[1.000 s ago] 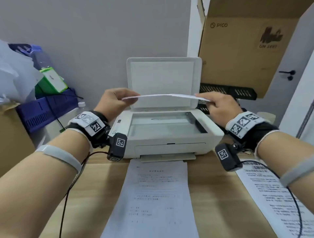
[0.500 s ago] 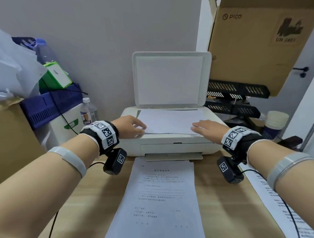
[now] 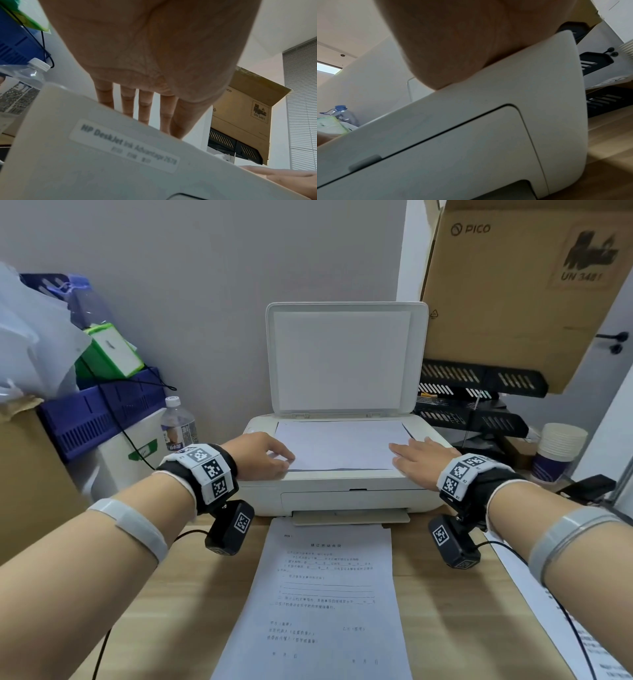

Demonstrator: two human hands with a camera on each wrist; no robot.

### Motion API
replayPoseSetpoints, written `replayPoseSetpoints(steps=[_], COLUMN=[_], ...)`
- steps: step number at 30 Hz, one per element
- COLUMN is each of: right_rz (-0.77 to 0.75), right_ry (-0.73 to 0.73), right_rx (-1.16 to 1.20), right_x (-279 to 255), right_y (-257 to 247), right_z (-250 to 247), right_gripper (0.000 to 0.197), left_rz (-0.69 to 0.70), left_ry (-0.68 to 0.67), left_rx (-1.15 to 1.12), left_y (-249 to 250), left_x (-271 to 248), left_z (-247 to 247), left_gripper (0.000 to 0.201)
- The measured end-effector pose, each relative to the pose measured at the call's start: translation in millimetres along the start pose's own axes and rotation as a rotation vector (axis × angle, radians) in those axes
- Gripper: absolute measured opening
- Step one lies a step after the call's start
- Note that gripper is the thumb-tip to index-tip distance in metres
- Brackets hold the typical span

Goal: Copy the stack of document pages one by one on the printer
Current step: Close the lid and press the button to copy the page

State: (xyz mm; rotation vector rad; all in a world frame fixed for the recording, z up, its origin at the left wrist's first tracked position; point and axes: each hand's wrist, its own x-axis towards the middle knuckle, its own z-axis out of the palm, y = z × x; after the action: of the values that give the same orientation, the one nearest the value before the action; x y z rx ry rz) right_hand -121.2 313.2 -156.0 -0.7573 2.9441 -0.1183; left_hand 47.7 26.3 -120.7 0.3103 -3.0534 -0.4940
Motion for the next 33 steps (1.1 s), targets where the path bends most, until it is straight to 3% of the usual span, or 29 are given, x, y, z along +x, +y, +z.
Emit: replayPoseSetpoints(steps=[7, 11, 14, 17, 21, 26, 33], right_rz=[0.012, -0.069, -0.146, -0.225, -0.356, -0.315, -0.309], right_ry=[-0.009, 0.025, 0.144, 0.066, -0.121, -0.133, -0.115], right_rx=[-0.003, 0.003, 0.137, 0.095, 0.026, 0.018, 0.032], right_x=[-3.2, 0.5, 5.6, -1.3, -10.6, -0.6, -3.3], right_y=[-2.2, -7.0, -20.7, -45.1, -73.7, -71.7, -67.6], right_z=[-3.7, -20.7, -47.8, -59.7, -39.1, -27.4, -23.1], right_gripper=[0.054, 0.049, 0.052, 0.053, 0.054, 0.050, 0.049], left_rz=[0.003, 0.003, -0.027, -0.105, -0.211, -0.221, -0.218], left_ry=[-0.029, -0.017, 0.063, 0.194, 0.283, 0.355, 0.303], left_rx=[-0.029, -0.093, -0.239, -0.413, -0.614, -0.821, -1.039], left_y=[-1.9, -2.2, -5.1, -9.1, -13.1, -13.8, -11.4], left_x=[9.9, 21.7, 41.3, 68.3, 102.9, 125.9, 142.9], left_z=[-5.2, -24.1, -50.0, -69.3, -79.6, -94.3, -99.1], left_gripper=[0.023, 0.020, 0.022, 0.023, 0.045, 0.084, 0.084])
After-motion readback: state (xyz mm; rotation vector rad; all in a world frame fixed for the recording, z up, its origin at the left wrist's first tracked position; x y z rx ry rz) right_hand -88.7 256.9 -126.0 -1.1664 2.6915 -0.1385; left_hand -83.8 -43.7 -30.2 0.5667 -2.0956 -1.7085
